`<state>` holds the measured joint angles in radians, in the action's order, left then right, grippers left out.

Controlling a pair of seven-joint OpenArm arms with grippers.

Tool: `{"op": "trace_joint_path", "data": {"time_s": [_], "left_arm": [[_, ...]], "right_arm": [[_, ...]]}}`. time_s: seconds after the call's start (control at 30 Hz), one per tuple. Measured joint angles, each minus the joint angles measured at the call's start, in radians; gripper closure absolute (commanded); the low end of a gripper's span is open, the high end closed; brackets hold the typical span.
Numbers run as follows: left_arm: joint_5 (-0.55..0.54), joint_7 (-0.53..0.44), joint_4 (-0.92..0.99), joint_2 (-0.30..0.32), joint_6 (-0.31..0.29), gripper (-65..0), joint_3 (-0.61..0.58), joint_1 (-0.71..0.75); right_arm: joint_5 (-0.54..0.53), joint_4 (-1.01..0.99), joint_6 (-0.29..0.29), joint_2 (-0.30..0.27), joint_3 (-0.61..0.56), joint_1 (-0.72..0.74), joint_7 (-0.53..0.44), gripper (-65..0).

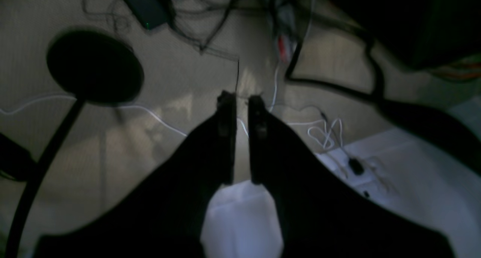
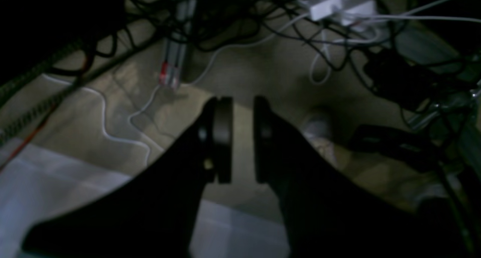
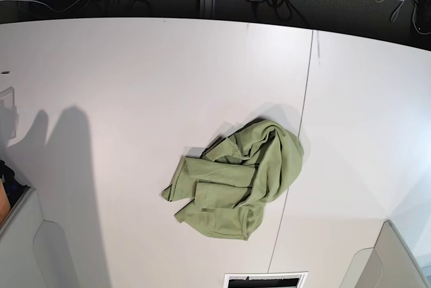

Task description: Layout the t-shirt on the table in an organized manner, then fold the t-shirt properly

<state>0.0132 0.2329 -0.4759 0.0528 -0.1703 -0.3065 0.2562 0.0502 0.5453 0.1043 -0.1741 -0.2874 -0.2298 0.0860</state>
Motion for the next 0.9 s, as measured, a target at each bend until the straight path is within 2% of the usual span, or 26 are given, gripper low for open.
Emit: {"op": "trace_joint_path", "data": {"time_s": [0.1,0.27,0.47,0.63,0.9], "left_arm": [[0.004,0.001,-0.153,0.001,0.015,-9.0,0.0,0.071],[0.034,0.007,-0.409,0.031,0.09,-9.0,0.0,0.177],[0.031,0.03,-0.736,0.098,0.089,-9.0,0.003,0.3],[0.055,0.055,-0.996,0.153,0.083,-9.0,0.057,0.413],[0.063,0.122,-1.424,0.24,0.066,-9.1,0.249,0.564]], "right_arm": [[0.001,0.135,-0.008,-0.033,0.0,-0.078,0.003,-9.1],[0.0,0.363,-0.005,-0.089,0.0,-0.197,0.005,-9.1],[-0.005,0.658,-0.008,-0.18,-0.001,-0.323,0.009,-9.1],[-0.04,0.901,-0.08,-0.27,0.001,-0.422,0.011,-9.1],[-0.044,1.249,-0.184,-0.408,-0.002,-0.502,0.061,-9.1]]}}
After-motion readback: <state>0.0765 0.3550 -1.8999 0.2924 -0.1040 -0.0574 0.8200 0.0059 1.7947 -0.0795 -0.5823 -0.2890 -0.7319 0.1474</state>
